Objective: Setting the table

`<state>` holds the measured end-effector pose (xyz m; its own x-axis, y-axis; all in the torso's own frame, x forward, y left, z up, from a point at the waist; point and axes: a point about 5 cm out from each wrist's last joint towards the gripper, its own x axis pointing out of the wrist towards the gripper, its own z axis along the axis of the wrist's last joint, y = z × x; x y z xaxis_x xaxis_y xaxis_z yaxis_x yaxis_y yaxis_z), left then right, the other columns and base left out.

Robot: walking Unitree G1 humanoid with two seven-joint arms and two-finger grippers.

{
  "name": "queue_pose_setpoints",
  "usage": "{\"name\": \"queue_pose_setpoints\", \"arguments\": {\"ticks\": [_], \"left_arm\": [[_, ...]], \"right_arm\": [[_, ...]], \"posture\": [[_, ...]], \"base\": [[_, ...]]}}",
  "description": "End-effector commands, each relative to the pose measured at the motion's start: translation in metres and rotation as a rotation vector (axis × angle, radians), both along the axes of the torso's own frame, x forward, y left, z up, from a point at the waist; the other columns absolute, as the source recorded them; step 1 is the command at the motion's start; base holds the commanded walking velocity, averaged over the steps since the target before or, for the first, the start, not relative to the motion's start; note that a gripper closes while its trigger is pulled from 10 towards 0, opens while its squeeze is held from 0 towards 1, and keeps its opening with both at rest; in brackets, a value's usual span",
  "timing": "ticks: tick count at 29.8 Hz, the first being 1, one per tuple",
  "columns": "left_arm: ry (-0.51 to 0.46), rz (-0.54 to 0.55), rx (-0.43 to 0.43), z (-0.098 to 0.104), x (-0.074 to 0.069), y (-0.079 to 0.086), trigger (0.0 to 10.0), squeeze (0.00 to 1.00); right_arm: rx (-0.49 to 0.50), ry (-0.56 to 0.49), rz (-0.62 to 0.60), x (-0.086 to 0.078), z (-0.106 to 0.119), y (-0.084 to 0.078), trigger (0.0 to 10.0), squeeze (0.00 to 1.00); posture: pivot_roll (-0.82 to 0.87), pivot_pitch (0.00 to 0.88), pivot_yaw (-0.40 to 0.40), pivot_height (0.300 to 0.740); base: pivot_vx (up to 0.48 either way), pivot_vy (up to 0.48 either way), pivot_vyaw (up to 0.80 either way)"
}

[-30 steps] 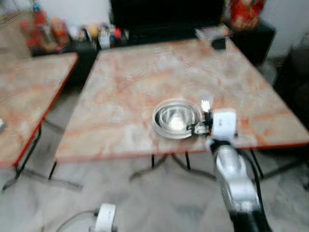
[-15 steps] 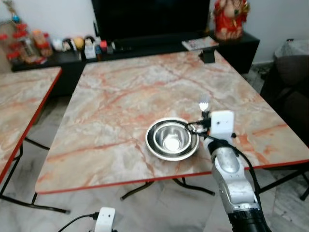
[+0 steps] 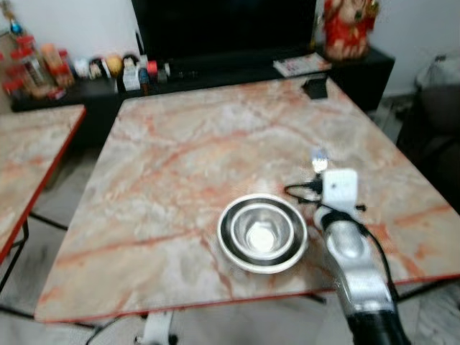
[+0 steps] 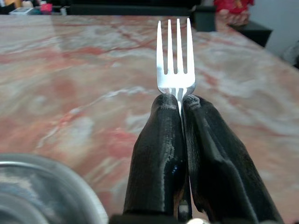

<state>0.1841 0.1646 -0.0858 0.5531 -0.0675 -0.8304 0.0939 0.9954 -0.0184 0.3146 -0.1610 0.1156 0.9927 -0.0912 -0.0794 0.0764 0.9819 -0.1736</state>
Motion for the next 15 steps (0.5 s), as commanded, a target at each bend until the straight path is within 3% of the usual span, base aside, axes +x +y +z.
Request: {"name": "queue_pose_setpoints", "arguments": {"ticks": [1,3,4,11,15], "left_arm": [[0.02,0.002,-0.005,-0.003,-0.005,0.0,10.0,0.0],[0.022,0.0,-0.004,-0.003,-0.006,0.0,10.0,0.0],[0.023,-0.001,-0.004,-0.003,-0.006,0.001,10.0,0.0],[0.025,-0.004,-0.003,-0.003,-0.006,0.003,10.0,0.0],[0.028,-0.014,-0.005,-0.003,-0.006,0.002,10.0,0.0]], "right_arm": [[-0.003,0.014,-0.015,0.0,0.0,-0.004,10.0,0.0],[0.024,0.033,-0.023,-0.001,0.0,-0.006,10.0,0.0],[0.104,0.06,-0.089,-0.002,0.003,-0.019,10.0,0.0],[0.057,0.058,-0.113,-0.003,0.011,-0.033,10.0,0.0],[0.016,0.171,-0.121,-0.018,0.001,-0.049,10.0,0.0]], "posture": [[-0.28,0.0,0.092,0.74],[-0.28,0.0,0.092,0.74],[-0.28,0.0,0.097,0.74],[-0.28,0.0,0.101,0.74],[-0.29,0.0,0.103,0.74]], "base": [[0.0,0.0,0.0],[0.0,0.0,0.0],[0.0,0.0,0.0],[0.0,0.0,0.0],[0.0,0.0,0.0]]}}
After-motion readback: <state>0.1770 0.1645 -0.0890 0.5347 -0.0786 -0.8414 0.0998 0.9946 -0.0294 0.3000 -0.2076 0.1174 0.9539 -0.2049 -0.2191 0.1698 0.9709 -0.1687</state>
